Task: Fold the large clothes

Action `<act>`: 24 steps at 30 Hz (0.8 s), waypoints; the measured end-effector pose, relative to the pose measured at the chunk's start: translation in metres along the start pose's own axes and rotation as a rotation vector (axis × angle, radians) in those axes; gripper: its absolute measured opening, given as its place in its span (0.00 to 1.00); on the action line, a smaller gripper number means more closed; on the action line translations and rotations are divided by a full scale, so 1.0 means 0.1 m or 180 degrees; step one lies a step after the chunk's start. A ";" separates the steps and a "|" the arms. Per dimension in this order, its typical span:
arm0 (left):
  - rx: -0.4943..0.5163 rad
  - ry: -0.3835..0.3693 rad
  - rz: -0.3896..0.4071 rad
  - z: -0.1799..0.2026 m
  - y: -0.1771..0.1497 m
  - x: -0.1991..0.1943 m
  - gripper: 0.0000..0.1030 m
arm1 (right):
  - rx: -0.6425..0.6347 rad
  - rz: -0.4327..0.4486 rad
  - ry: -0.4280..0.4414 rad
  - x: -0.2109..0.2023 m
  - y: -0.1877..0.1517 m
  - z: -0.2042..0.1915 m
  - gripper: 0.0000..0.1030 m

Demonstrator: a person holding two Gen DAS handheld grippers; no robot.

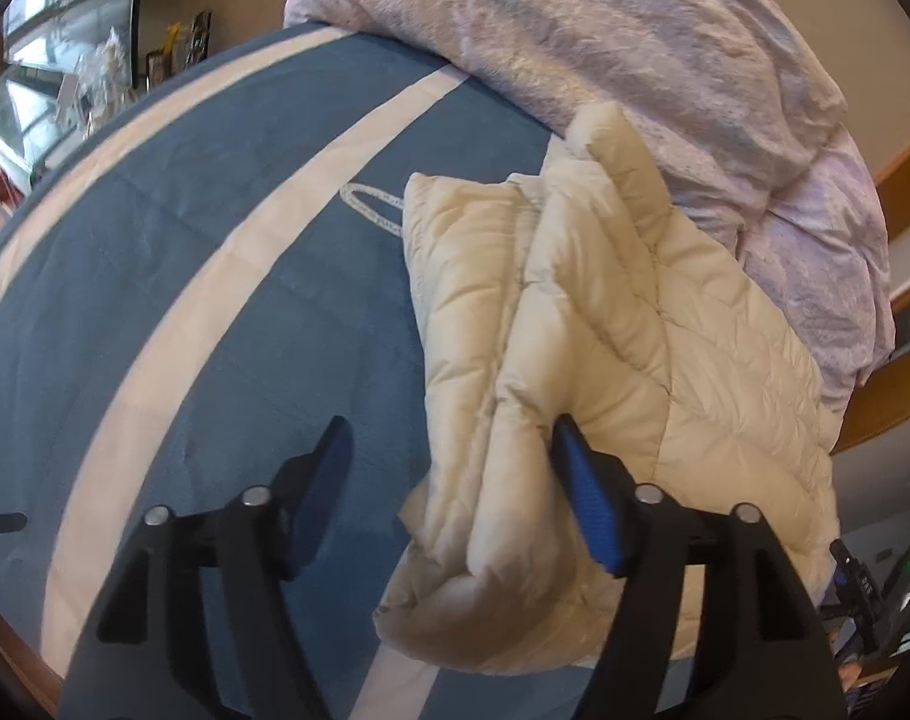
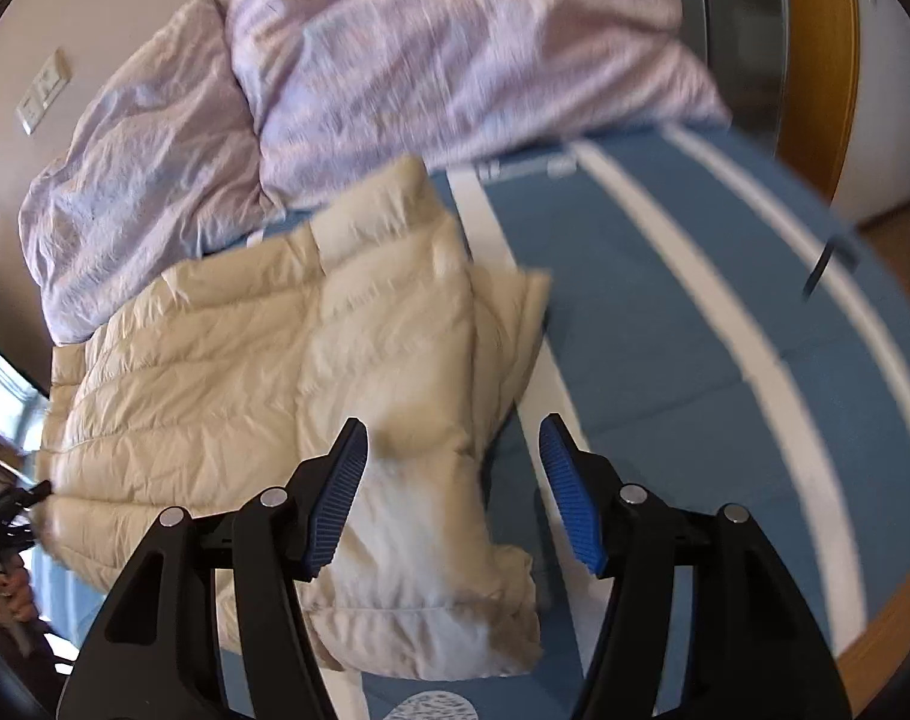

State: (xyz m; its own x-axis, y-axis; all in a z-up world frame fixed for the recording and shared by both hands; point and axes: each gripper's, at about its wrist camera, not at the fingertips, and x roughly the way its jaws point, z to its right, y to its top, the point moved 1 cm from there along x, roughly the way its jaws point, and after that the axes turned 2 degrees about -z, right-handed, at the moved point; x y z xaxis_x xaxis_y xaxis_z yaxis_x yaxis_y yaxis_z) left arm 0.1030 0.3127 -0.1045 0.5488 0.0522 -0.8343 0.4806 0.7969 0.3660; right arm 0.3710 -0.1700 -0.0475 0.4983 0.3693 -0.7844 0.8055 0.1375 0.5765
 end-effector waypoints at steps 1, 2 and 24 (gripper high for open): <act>-0.0044 -0.0029 -0.0019 -0.02 0.01 0.02 0.70 | -0.0068 0.0051 -0.0014 -0.04 0.00 -0.07 0.60; -0.0071 -0.0045 -0.0025 -0.03 0.01 0.02 0.72 | -0.0208 0.0120 0.0007 -0.09 -0.01 -0.22 0.60; -0.0214 -0.0213 -0.0012 0.07 0.03 0.13 0.83 | -0.1233 0.0148 0.0282 0.40 -0.57 -1.73 0.60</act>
State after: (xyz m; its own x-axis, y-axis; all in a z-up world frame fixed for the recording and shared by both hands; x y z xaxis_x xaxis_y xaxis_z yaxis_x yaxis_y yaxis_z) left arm 0.1168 0.3114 -0.1111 0.5926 0.0106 -0.8054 0.4370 0.8358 0.3325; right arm 0.2893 -0.0045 -0.0722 0.4881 0.4588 -0.7425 0.5937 0.4490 0.6678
